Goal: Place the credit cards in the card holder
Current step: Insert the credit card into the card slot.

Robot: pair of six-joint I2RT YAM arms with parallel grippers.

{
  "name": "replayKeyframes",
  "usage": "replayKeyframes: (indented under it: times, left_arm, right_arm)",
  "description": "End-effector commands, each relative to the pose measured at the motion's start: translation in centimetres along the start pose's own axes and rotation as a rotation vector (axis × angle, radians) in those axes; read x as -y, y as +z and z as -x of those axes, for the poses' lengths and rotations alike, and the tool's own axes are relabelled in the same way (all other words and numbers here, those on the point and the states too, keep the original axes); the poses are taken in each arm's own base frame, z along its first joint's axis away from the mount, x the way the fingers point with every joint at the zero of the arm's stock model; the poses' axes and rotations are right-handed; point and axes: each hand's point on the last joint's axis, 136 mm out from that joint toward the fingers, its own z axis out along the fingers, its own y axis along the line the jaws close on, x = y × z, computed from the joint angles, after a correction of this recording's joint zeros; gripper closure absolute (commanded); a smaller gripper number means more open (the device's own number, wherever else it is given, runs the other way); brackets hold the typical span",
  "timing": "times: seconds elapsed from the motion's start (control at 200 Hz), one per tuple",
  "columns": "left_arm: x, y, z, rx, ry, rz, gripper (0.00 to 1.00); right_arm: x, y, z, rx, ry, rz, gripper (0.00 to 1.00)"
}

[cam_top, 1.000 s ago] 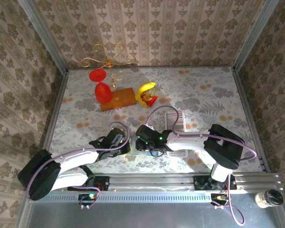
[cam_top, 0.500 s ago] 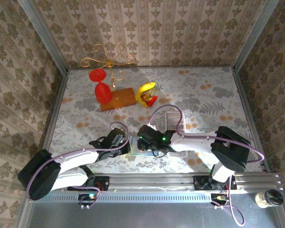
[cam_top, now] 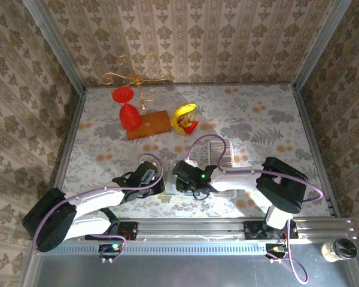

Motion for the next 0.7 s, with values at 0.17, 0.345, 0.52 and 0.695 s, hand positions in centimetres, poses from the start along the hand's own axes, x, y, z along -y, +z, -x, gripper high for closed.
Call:
replayKeyframes:
  times: [0.17, 0.345, 0.52, 0.695]
  left_arm:
    - [-0.8, 0.3, -1.9, -0.072, 0.005, 0.018, 1.00]
    - [-1.0, 0.2, -2.1, -0.070, 0.005, 0.023, 1.00]
    - [-1.6, -0.3, -1.9, -0.056, 0.014, 0.052, 0.97]
    - [-2.1, -1.3, -1.3, -0.021, 0.018, 0.087, 0.94]
  right_arm:
    - [-1.8, 0.6, 0.0, -0.008, -0.018, 0.035, 0.70]
    - [-2.4, 0.9, 0.0, -0.011, -0.009, 0.057, 0.70]
    - [-3.9, 0.2, 0.4, 0.012, 0.020, 0.152, 0.70]
    - [-3.3, -1.5, 1.0, 0.049, 0.026, 0.146, 0.70]
